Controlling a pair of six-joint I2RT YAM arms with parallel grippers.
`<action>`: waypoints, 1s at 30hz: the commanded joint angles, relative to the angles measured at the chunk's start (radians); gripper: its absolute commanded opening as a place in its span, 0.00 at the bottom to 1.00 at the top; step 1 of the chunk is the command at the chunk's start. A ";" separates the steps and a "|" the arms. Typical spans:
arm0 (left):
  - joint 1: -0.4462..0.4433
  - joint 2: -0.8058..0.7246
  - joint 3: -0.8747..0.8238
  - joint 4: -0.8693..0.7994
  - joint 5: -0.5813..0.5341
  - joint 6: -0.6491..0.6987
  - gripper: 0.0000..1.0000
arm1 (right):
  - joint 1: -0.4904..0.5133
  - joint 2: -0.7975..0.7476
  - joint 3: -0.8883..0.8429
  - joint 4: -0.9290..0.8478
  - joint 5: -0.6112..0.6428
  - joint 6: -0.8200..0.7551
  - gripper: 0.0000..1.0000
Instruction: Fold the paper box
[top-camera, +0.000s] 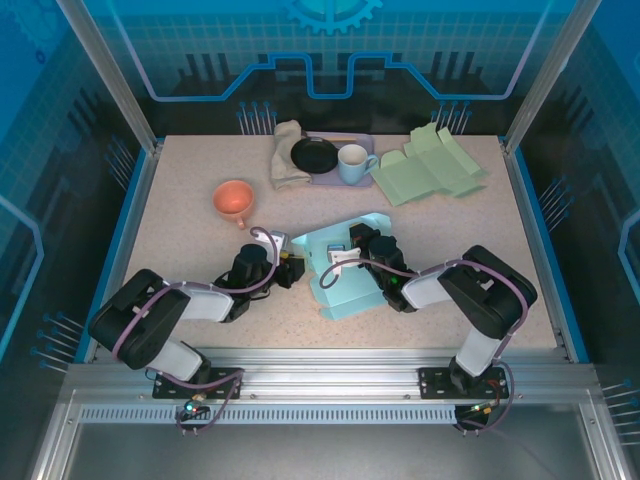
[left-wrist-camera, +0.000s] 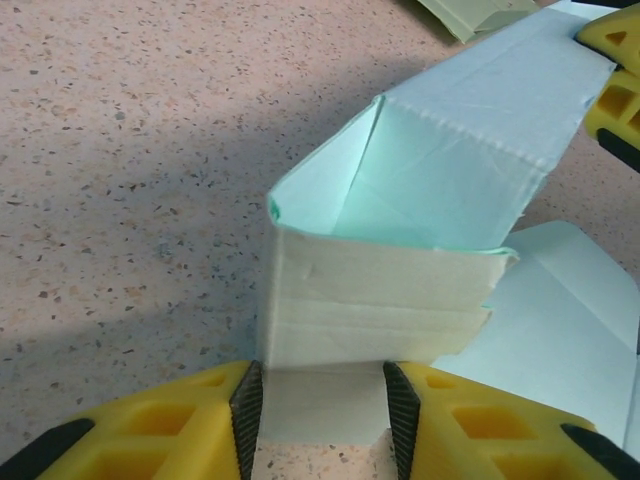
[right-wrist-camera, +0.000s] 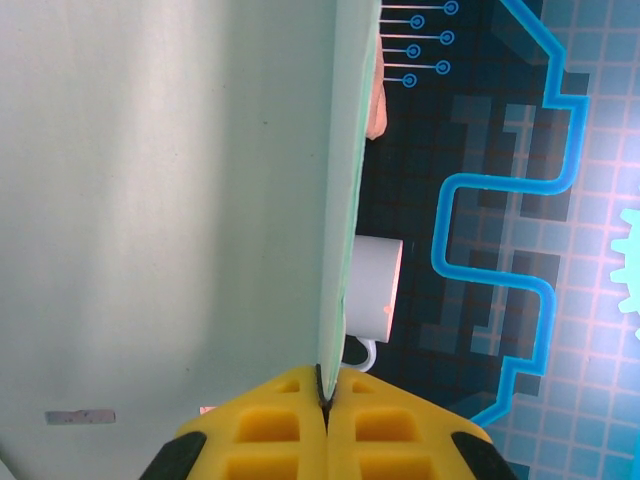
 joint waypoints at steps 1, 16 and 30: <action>-0.006 -0.015 -0.013 0.052 0.052 0.011 0.39 | 0.004 0.035 -0.009 0.012 0.011 0.004 0.00; -0.045 0.007 0.029 0.045 0.073 0.013 0.35 | 0.008 0.115 -0.038 0.216 0.052 -0.041 0.00; -0.067 0.075 0.095 -0.008 -0.031 0.008 0.50 | 0.008 0.116 -0.043 0.217 0.044 -0.035 0.00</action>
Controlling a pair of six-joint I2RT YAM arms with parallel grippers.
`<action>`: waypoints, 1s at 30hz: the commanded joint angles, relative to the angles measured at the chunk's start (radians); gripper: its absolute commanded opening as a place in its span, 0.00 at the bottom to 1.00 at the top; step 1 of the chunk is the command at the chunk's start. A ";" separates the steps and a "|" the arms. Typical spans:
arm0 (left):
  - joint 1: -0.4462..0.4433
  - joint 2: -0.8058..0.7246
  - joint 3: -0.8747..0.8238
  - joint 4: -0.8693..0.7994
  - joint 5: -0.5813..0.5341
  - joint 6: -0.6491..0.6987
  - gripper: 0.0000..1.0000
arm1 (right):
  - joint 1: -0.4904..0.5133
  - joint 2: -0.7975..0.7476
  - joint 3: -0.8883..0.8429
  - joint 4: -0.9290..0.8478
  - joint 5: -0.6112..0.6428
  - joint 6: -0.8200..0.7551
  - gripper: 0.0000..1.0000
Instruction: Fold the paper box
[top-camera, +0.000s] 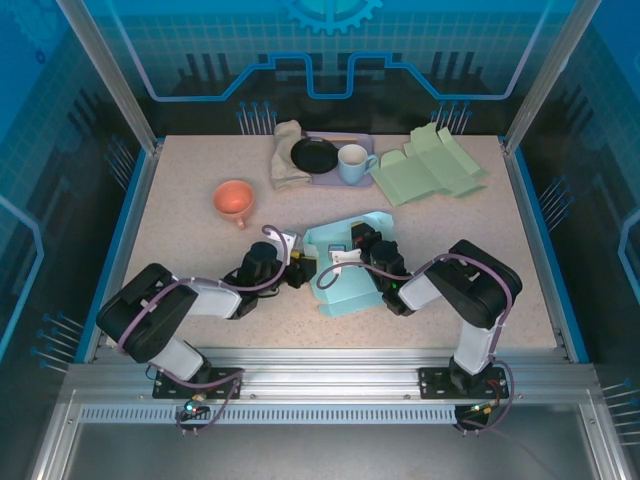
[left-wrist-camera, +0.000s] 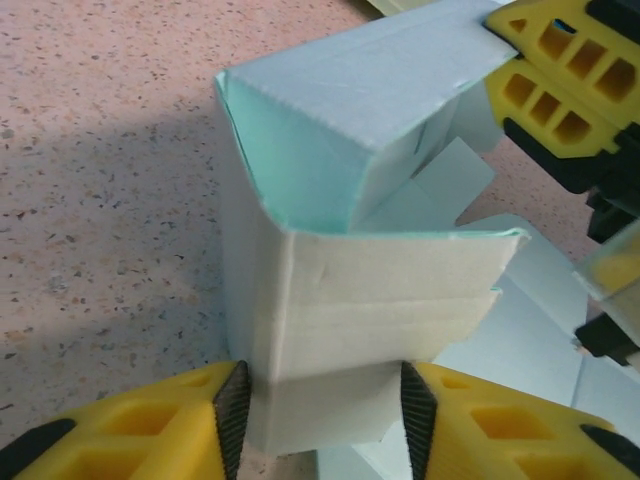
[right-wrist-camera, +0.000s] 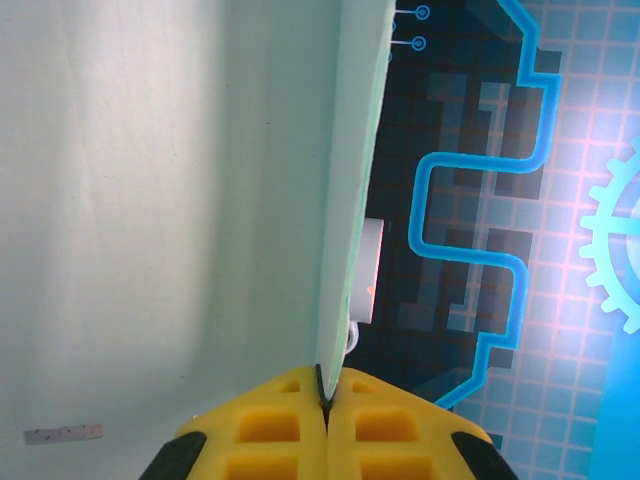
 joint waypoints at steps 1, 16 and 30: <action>-0.006 0.026 0.039 -0.012 -0.040 0.006 0.52 | 0.010 0.021 -0.021 0.022 -0.001 0.006 0.00; -0.019 0.123 0.116 -0.005 -0.088 -0.004 0.51 | 0.010 0.016 -0.027 0.011 -0.011 0.010 0.00; -0.025 0.193 0.181 -0.021 -0.217 0.003 0.46 | 0.009 0.020 -0.026 -0.004 -0.018 0.013 0.00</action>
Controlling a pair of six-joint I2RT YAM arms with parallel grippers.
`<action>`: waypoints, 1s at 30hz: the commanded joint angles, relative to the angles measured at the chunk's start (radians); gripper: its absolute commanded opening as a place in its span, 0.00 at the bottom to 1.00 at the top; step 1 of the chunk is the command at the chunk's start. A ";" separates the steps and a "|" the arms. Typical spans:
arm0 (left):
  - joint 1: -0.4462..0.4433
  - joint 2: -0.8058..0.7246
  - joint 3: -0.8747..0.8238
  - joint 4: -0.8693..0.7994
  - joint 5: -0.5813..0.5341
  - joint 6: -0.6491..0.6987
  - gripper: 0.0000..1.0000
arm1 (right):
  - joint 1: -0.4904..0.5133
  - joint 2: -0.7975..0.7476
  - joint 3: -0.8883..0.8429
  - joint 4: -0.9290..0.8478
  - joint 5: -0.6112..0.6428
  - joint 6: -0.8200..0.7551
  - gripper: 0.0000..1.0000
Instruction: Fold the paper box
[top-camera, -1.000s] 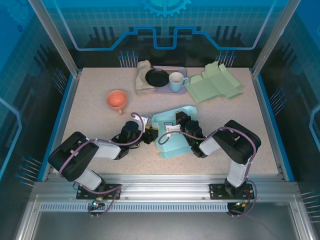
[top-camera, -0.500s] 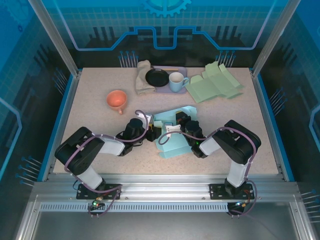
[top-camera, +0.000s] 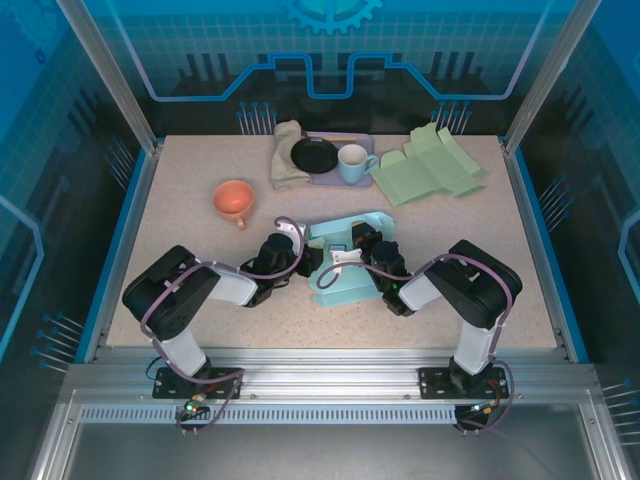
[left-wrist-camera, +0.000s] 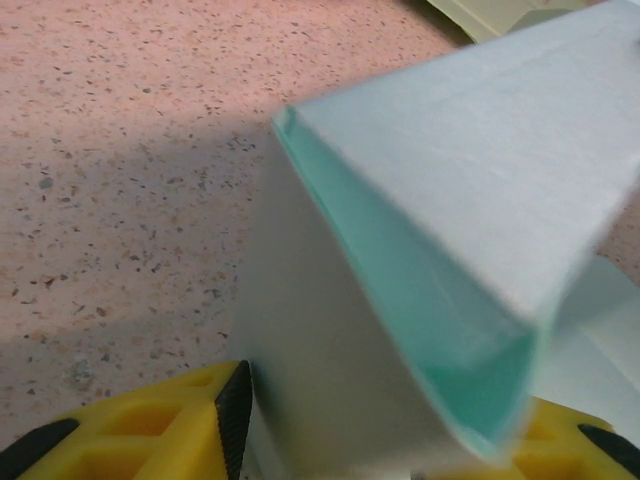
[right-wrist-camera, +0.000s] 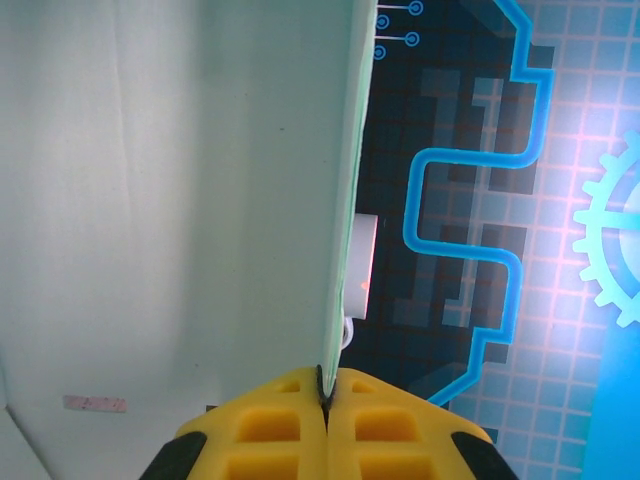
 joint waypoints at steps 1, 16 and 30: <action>0.000 0.025 0.036 -0.006 -0.068 0.006 0.45 | 0.009 0.021 -0.022 -0.020 -0.022 0.013 0.00; -0.032 0.082 0.120 -0.118 -0.309 -0.029 0.35 | -0.004 0.025 -0.007 -0.051 -0.014 0.039 0.00; -0.033 0.124 0.207 -0.428 -0.680 -0.221 0.01 | -0.013 0.028 0.003 -0.060 0.022 0.058 0.00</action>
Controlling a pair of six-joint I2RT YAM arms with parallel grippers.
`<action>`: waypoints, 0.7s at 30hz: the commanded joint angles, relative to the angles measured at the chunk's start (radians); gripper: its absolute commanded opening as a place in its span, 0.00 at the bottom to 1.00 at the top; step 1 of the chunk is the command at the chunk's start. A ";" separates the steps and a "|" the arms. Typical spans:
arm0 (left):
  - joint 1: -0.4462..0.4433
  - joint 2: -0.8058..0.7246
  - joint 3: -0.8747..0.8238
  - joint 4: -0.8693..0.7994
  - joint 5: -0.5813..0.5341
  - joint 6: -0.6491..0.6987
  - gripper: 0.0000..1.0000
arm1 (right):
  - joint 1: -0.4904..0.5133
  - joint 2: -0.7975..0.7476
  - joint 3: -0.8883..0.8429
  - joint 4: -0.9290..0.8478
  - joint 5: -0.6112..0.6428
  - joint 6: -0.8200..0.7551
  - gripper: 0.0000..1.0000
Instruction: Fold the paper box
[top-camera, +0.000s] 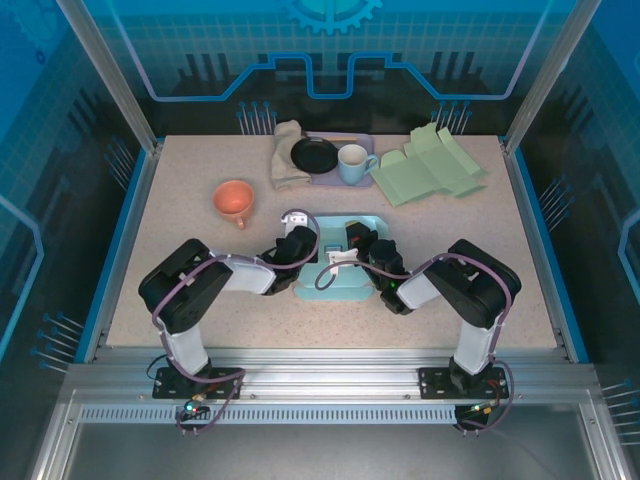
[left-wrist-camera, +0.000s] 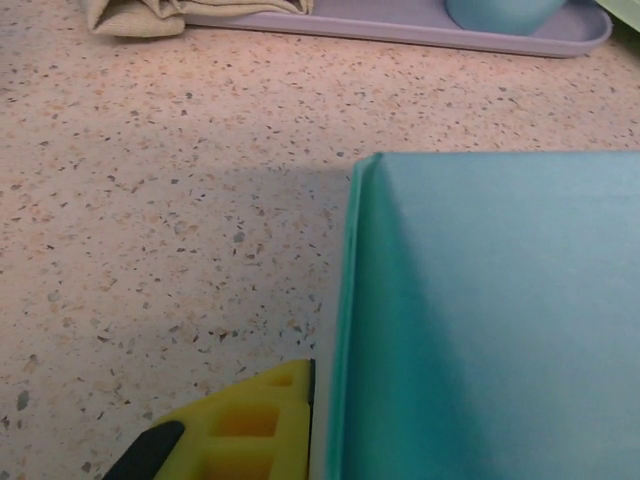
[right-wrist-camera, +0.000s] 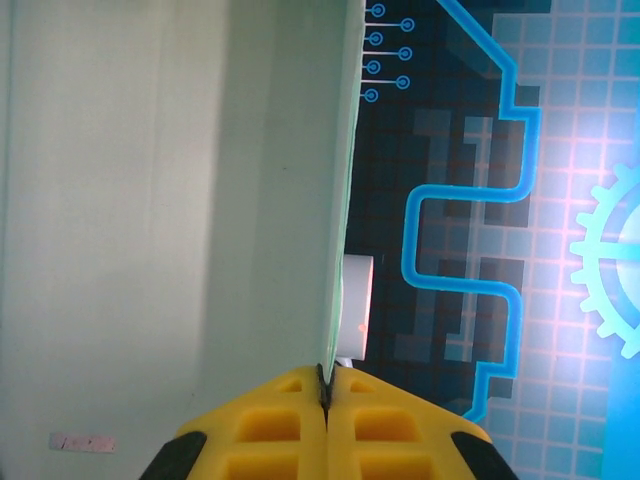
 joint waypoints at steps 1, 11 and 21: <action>0.039 0.049 0.008 -0.170 -0.225 -0.108 0.00 | -0.014 0.022 -0.019 -0.047 0.087 0.033 0.00; 0.012 0.118 0.106 -0.341 -0.376 -0.137 0.00 | -0.011 0.023 -0.017 -0.049 0.089 0.038 0.00; 0.015 0.099 0.115 -0.299 -0.220 -0.109 0.07 | -0.012 0.027 -0.010 -0.065 0.087 0.046 0.00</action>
